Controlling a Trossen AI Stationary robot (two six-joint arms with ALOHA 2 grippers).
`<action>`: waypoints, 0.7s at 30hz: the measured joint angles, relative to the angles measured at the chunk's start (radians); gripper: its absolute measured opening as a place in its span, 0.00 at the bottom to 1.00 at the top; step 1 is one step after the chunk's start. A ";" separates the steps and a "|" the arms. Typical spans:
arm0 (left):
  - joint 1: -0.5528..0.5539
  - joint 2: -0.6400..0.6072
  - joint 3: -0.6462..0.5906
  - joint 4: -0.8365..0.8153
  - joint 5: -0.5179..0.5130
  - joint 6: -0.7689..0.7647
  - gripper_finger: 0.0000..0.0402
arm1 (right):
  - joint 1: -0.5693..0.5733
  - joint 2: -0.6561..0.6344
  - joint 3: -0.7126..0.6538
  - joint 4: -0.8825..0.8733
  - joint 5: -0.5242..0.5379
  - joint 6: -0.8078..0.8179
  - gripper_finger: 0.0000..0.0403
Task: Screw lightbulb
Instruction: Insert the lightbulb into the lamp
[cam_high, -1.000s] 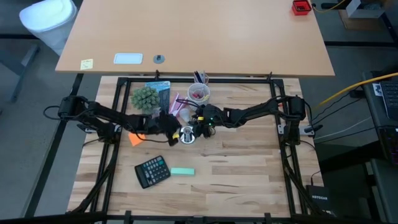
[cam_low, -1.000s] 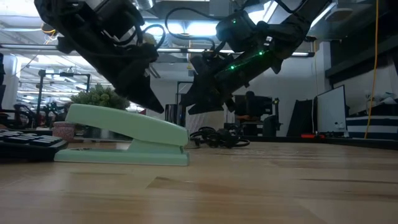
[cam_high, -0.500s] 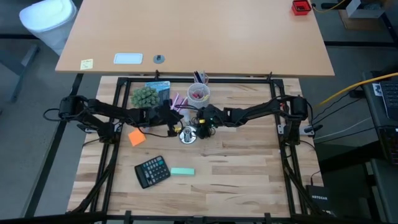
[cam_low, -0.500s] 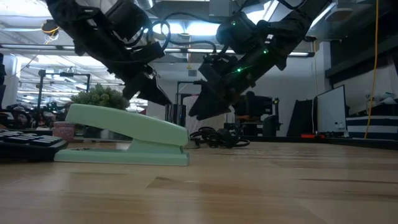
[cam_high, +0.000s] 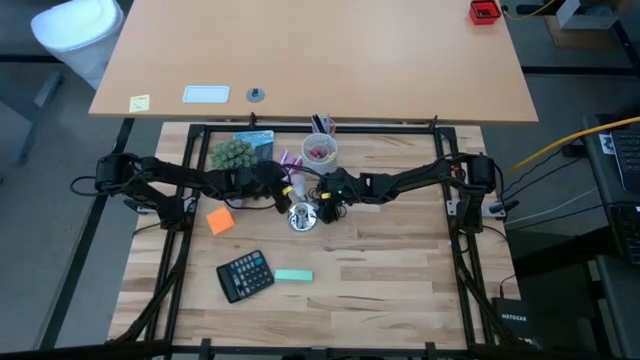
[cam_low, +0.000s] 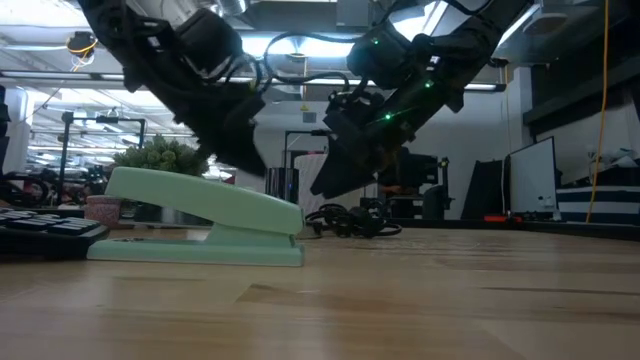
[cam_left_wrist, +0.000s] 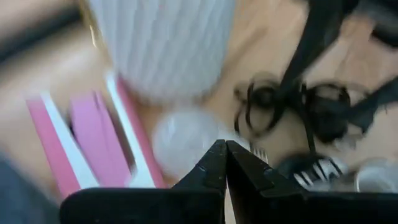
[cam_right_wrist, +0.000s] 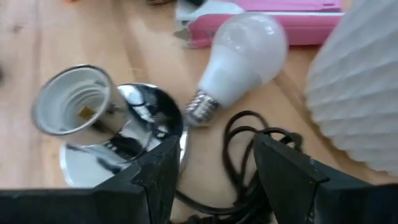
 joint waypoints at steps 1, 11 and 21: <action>-0.001 0.000 0.000 -0.032 0.012 -0.040 0.00 | 0.000 0.000 0.000 0.000 0.021 0.000 0.52; -0.027 0.000 0.000 -0.077 0.029 -0.343 0.00 | -0.002 0.039 0.000 0.056 0.152 -0.109 0.52; -0.027 0.000 0.000 -0.077 0.029 -0.425 0.05 | -0.025 0.127 0.001 0.136 0.107 -0.136 0.52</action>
